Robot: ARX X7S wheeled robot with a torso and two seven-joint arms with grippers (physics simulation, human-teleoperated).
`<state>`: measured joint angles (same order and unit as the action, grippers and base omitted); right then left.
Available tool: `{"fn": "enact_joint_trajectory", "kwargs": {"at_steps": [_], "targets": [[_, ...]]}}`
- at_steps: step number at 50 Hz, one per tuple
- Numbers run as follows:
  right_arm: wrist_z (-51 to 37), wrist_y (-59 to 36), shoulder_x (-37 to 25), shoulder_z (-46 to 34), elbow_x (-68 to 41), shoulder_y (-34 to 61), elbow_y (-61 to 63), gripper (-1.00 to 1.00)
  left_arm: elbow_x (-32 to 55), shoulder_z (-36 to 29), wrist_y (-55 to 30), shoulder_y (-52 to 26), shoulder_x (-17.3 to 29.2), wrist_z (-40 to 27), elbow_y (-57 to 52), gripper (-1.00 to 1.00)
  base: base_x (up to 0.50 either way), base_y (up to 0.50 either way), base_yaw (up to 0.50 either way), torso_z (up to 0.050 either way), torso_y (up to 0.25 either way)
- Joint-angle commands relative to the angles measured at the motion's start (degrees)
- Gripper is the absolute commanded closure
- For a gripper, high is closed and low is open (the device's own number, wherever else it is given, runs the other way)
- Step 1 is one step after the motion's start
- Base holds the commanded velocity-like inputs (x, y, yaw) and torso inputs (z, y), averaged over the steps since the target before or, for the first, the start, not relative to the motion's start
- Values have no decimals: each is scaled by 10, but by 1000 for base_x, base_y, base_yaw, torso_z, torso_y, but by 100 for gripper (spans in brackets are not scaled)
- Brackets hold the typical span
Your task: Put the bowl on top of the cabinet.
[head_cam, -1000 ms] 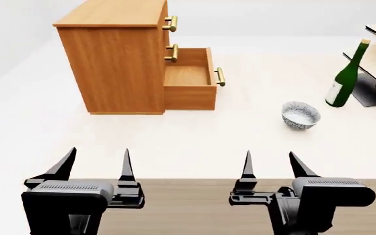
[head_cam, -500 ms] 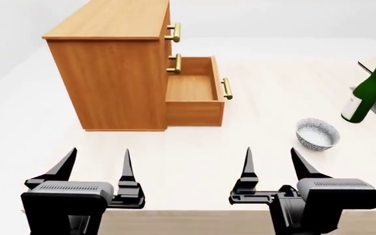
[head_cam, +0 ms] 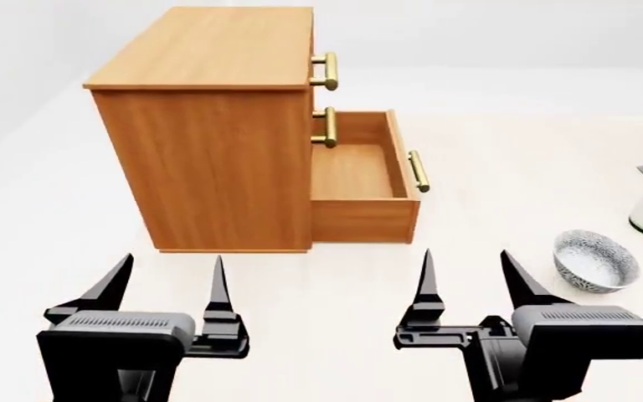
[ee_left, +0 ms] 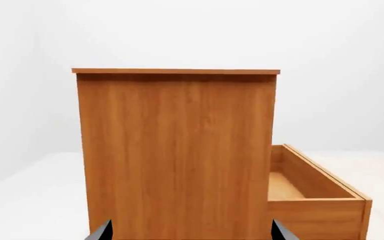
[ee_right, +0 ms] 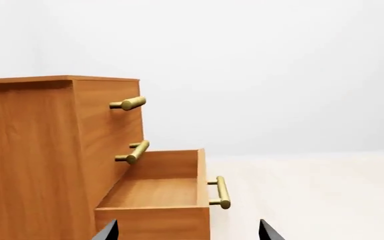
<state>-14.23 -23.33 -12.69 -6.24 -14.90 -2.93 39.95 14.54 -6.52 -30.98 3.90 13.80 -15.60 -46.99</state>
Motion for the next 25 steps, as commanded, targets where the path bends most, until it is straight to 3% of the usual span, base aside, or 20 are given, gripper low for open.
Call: {"fn": "enact_joint_trajectory", "kwargs": {"at_steps": [1,4,12,25], "targets": [[-5,6,-5,-1,-4,-1,0,-100,2,-2,3,2,3,-4,0,-100,0,500,0,0,0],[-7,8,-6,-5,-2,0,-2,-100,3,-2,3,2,4,-4,0,-100,0,350,0,0,0],[-6,28,-5,-1,-15,-4,4,-100,8,2,2,1,7,-7,-3,-100,0,4,0,0,0],[-14,31,-11,-7,-15,-3,-1,-100,17,7,45,7,8,1,-14,-100,486,0,0,0,0]]}}
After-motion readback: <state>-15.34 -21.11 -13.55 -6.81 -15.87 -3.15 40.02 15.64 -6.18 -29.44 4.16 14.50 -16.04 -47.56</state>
